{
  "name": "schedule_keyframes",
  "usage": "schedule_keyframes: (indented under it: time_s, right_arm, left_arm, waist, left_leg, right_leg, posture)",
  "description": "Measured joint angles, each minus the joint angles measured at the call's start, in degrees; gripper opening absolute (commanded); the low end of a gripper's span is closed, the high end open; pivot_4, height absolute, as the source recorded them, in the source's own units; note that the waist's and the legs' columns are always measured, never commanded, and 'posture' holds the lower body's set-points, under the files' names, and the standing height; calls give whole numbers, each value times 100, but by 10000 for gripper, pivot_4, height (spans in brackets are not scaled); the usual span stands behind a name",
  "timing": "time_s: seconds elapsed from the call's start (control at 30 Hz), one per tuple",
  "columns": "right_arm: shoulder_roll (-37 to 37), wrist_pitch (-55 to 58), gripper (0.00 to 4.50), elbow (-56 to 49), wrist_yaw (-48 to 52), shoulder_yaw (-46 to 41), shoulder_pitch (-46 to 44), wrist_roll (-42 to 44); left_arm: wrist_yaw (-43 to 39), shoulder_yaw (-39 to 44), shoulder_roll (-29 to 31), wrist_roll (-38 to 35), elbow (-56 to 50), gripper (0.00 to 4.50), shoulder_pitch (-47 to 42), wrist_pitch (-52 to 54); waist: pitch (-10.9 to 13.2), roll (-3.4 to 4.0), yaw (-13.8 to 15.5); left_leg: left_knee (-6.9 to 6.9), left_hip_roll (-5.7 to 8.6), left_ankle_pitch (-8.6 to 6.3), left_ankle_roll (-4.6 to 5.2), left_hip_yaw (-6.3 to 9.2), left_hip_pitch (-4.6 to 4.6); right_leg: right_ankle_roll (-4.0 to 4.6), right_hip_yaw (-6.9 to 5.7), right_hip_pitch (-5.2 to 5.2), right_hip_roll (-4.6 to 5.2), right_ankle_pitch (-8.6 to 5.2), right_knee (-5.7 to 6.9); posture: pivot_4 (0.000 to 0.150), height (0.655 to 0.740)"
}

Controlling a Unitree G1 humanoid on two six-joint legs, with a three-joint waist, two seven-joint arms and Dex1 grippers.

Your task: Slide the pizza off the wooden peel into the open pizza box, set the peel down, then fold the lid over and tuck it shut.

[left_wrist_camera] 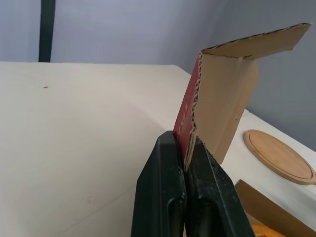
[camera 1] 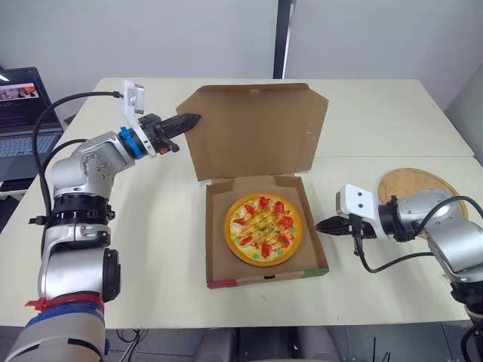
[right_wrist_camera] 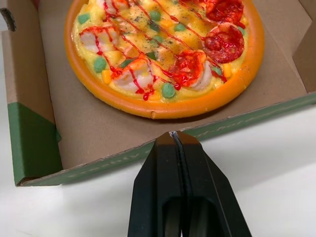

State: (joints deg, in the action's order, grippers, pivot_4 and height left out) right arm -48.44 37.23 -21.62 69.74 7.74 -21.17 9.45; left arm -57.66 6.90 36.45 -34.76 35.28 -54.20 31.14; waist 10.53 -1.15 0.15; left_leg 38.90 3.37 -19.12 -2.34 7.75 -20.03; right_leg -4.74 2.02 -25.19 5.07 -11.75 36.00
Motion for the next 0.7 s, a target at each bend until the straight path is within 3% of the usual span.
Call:
schedule_keyframes:
  time_s: [0.3,0.7]
  right_arm:
    - [-469,27,357,45,-432,-677,929,145]
    - [-102,242,357,-439,-926,-300,1265,522]
  left_arm:
    - [-328,8,-274,588,597,0,-341,-484]
    - [-430,25,-444,944,740,0,-479,-786]
  waist:
    - [1,-2,8]
    - [1,-2,-8]
  left_leg:
    - [1,2,0,2,1,-5]
    - [6,3,0,2,-1,-5]
  right_leg:
    - [-2,0,-3,1,1,-1]
    - [-9,4,-2,0,5,-1]
  posture:
    - [1500,7400]
    - [1500,7400]
